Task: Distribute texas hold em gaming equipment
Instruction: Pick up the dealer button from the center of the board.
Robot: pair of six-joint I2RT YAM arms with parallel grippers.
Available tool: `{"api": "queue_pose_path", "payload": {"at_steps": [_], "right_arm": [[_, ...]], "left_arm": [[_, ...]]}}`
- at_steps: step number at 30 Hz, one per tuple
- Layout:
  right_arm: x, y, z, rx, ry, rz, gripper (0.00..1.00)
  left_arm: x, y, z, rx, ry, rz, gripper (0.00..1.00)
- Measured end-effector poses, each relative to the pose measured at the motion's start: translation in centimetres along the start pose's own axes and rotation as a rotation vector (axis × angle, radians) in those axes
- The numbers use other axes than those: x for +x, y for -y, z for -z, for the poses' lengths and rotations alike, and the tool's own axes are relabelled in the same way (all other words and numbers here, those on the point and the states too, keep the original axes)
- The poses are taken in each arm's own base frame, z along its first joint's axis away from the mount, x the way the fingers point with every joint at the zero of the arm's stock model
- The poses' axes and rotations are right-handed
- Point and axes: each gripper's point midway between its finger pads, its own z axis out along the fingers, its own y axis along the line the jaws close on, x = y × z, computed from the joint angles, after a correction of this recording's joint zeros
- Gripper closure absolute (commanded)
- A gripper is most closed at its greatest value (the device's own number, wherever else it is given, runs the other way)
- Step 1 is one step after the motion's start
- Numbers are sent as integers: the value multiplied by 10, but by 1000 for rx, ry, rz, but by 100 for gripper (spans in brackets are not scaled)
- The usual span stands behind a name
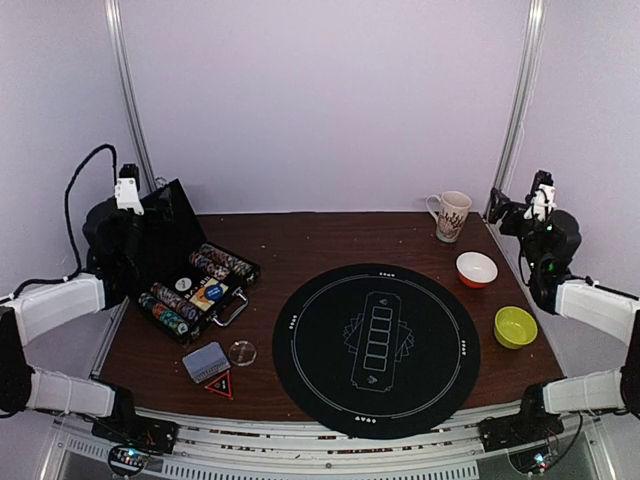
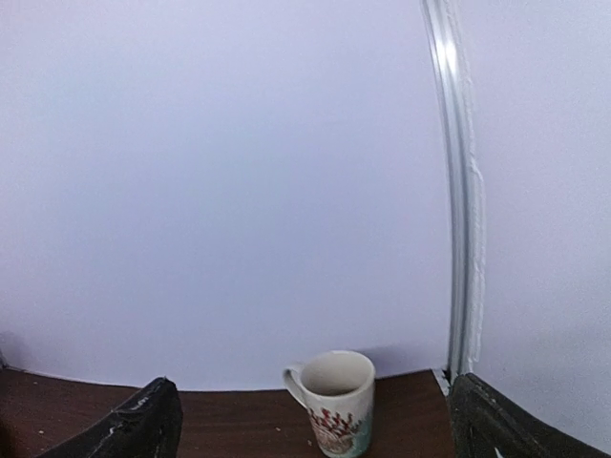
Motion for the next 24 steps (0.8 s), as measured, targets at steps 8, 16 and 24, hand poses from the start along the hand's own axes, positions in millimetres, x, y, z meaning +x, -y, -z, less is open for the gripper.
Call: {"api": "queue_pose_path", "payload": {"at_steps": [8,16,24], "right_arm": [[-50,-81,-18,-408,-62,-53,0],[-22,-155,-13,-613,-279,-25,0],[4,-235,12,-800,-446,119,0]], "left_arm": [[-66,78,-18,283,-103,-56,2],[-49,153,-26,568,-332,-113,2],[19,179,-3,682,-679,-37,2]]}}
